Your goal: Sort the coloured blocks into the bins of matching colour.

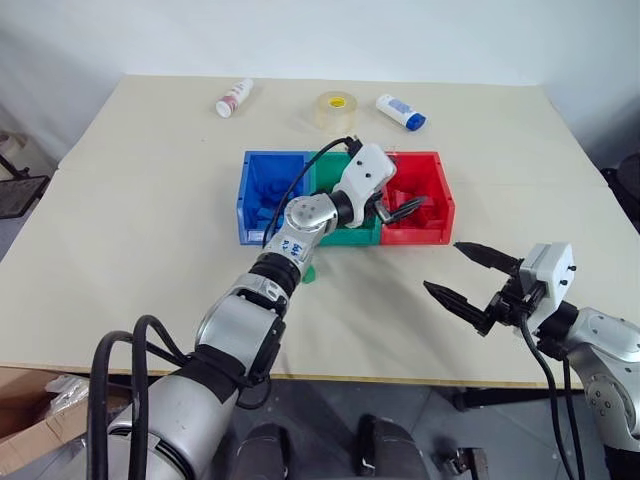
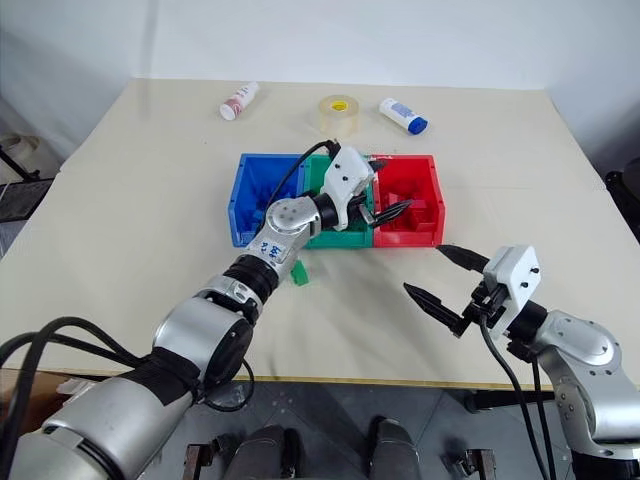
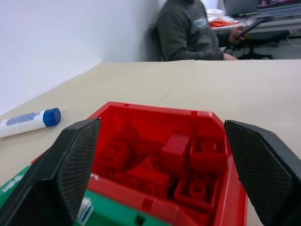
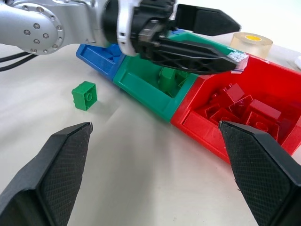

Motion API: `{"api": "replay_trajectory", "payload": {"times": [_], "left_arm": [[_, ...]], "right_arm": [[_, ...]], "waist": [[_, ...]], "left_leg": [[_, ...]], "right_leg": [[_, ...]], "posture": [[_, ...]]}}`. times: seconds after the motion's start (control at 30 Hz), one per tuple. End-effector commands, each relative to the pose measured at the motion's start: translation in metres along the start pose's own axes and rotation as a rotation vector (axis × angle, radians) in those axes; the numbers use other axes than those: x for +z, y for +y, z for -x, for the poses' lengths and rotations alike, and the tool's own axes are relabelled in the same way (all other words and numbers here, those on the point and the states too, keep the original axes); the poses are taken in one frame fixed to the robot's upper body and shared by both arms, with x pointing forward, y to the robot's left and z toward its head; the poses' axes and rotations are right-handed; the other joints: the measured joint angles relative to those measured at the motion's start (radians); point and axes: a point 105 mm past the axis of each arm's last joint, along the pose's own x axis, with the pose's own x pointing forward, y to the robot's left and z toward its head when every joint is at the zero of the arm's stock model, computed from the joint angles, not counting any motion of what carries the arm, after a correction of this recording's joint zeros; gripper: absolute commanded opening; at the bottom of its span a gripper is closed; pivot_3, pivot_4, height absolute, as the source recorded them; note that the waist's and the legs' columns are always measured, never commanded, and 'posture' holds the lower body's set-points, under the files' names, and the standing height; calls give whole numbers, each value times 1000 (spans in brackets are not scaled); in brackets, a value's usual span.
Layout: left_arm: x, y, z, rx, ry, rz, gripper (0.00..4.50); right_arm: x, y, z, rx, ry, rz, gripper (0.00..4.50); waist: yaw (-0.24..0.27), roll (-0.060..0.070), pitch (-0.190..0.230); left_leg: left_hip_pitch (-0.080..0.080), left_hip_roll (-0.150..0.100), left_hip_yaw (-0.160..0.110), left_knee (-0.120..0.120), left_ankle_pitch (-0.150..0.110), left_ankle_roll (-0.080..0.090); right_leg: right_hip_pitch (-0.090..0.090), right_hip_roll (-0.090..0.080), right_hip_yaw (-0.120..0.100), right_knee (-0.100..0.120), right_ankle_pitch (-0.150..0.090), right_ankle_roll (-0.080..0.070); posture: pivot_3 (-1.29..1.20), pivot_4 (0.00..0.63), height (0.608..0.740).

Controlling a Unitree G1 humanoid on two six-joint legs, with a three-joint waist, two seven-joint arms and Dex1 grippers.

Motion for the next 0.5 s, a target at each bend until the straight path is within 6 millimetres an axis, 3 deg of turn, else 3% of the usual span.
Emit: {"api": "replay_trajectory", "payload": {"times": [0.03,0.2,0.5], "left_arm": [[10,1,16,-62,-66,-36,4454],[-4,7,77,-94,-3,-49,4454],[-6,-15,200,-59,192,41,4454]], "right_arm": [[9,0,-3,34,-25,22,4500],[9,-5,-12,121,-22,19,4500],[-6,-6,-22,313,58,7,4500]], "waist": [[-1,0,0],[-18,0,0],[-22,1,0]], "left_leg": [[0,0,0,0,0,0],[0,0,0,1,0,0],[1,1,-1,1,0,0]], "right_leg": [[0,0,0,0,0,0],[-1,0,1,4,0,0],[-1,0,1,8,0,0]], "posture": [[0,150,740],[0,150,740],[0,150,740]]}}
